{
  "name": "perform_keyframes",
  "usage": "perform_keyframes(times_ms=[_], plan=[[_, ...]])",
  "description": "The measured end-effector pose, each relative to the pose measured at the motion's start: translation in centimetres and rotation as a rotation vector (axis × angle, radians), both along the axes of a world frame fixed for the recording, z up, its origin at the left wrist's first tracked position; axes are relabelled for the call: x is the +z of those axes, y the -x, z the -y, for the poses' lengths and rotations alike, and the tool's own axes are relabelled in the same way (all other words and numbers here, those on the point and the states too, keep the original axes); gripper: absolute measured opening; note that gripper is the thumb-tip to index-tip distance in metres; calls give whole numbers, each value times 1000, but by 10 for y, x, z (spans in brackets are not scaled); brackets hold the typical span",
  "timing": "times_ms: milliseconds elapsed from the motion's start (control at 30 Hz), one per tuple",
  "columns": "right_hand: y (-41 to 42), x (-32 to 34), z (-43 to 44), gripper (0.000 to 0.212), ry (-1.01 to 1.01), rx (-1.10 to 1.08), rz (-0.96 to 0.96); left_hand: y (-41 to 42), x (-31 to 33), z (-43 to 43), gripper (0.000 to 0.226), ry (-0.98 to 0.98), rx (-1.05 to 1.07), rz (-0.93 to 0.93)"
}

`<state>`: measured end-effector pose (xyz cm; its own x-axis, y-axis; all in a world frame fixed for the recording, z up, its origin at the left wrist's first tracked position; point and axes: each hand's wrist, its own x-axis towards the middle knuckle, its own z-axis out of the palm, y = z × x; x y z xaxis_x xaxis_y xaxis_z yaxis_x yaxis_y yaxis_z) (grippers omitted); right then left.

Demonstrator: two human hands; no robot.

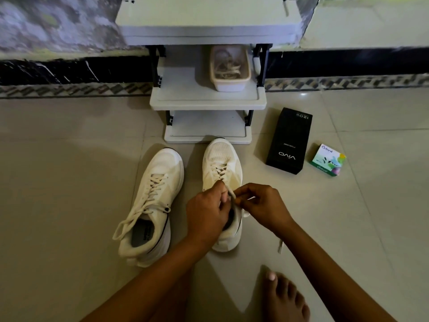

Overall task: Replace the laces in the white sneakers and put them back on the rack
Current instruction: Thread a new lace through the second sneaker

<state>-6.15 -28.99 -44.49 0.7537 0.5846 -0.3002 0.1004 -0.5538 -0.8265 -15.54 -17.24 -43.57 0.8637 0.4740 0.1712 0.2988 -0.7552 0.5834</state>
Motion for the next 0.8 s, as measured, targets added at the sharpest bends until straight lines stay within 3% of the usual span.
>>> perform_keyframes(times_ms=[300,400,500,567,700,800], plan=[[-5,-1,-1,11,-26,18,12,-2,-4,-1,13,86,-59,-12],[-7,-4,-6,5,-26,3,17,2,2,-12,4,148,-116,-97],[-1,-5,-10,2,15,1,75,3,10,-34,31,102,-131,-133],[2,-4,-10,5,9,-3,149,0,12,-44,58,65,-236,-289],[-1,21,-4,15,-225,-102,241,-2,1,-49,72,55,-312,-485],[-15,62,1,16,-587,-280,-16,-1,-1,-52,74,10,-300,-540]])
